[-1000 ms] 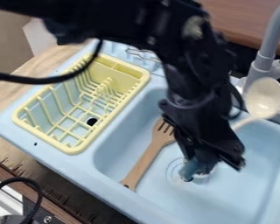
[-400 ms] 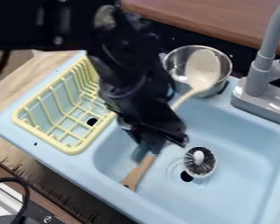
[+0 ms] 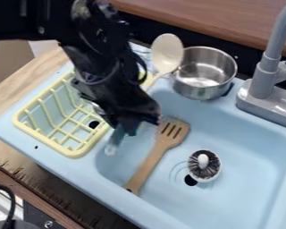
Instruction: Move the spoon from the sink
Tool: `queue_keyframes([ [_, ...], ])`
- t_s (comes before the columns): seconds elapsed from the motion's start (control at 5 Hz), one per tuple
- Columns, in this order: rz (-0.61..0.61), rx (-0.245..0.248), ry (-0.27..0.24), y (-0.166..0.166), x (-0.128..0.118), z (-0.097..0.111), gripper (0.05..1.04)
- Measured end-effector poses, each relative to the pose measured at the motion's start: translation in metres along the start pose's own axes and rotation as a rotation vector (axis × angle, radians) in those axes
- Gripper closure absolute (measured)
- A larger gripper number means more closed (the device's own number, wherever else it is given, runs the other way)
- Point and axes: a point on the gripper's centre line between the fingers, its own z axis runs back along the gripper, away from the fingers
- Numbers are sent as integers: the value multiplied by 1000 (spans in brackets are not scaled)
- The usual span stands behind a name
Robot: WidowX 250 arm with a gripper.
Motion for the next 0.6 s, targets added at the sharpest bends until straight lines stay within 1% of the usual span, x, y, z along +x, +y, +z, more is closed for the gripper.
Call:
queue_keyframes([
  [0.2,69,56,75,21,9,-10,852],
  [0.4,92,84,108,43,14,-7,853],
  [0.6,67,117,90,58,18,-10,853],
])
